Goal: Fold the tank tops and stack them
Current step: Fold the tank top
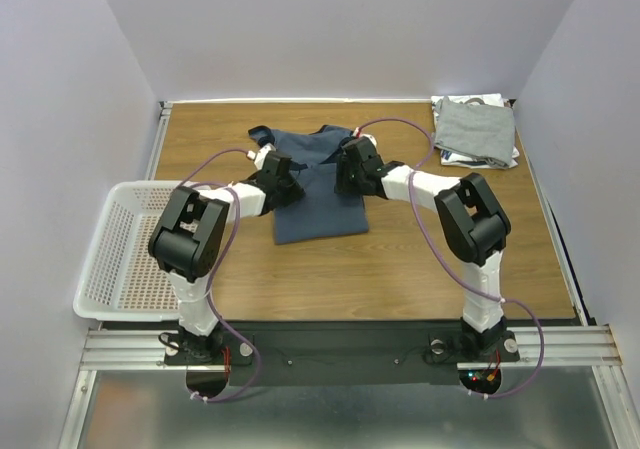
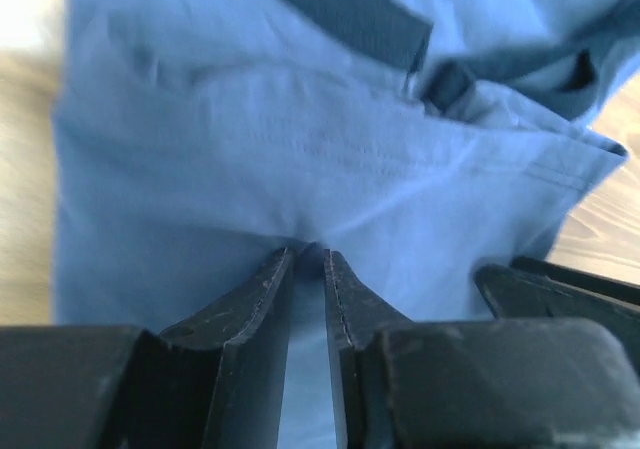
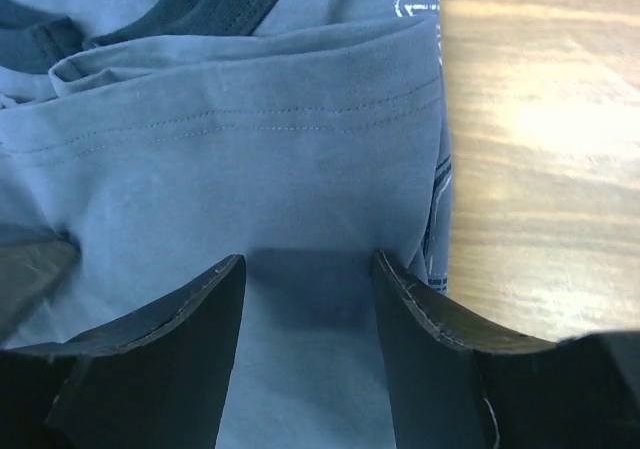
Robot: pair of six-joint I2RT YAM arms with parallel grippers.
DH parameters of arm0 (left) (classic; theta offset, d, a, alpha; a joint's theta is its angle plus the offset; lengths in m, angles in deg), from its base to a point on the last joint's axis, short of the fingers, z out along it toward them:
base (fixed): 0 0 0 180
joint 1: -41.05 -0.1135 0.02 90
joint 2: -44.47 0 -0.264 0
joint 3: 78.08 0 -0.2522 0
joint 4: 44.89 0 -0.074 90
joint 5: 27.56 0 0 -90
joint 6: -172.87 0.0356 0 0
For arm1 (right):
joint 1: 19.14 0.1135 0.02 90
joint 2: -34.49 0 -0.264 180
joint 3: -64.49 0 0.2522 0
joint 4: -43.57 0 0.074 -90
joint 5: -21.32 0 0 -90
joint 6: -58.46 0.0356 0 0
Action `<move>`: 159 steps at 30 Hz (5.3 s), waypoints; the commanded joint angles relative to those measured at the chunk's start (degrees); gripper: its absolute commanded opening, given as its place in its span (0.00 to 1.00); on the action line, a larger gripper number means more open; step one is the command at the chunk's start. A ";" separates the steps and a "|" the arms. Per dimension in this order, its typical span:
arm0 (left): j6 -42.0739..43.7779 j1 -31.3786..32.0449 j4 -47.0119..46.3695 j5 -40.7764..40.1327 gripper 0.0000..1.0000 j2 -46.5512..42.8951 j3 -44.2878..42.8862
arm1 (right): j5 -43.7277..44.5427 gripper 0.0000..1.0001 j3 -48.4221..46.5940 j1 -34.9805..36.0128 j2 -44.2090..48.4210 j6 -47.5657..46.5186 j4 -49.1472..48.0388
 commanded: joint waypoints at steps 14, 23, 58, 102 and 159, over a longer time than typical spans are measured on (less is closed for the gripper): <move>-30.90 27.50 13.75 -10.65 0.32 -33.13 31.04 | -0.69 0.61 42.10 15.66 36.30 16.06 1.78; -31.54 34.37 25.97 -17.15 0.37 -48.17 28.87 | 3.85 0.68 46.10 22.88 50.92 23.12 5.38; 15.22 16.00 13.58 12.46 0.42 -0.11 -14.38 | -18.63 0.58 26.48 -14.65 23.34 4.65 -0.06; 14.09 15.48 15.96 4.21 0.51 -2.74 -15.36 | -4.57 0.60 12.59 -11.66 22.90 2.02 -2.79; -7.99 -7.38 10.25 8.68 0.21 4.02 -14.20 | -10.10 0.37 13.20 7.24 11.47 -0.80 -3.23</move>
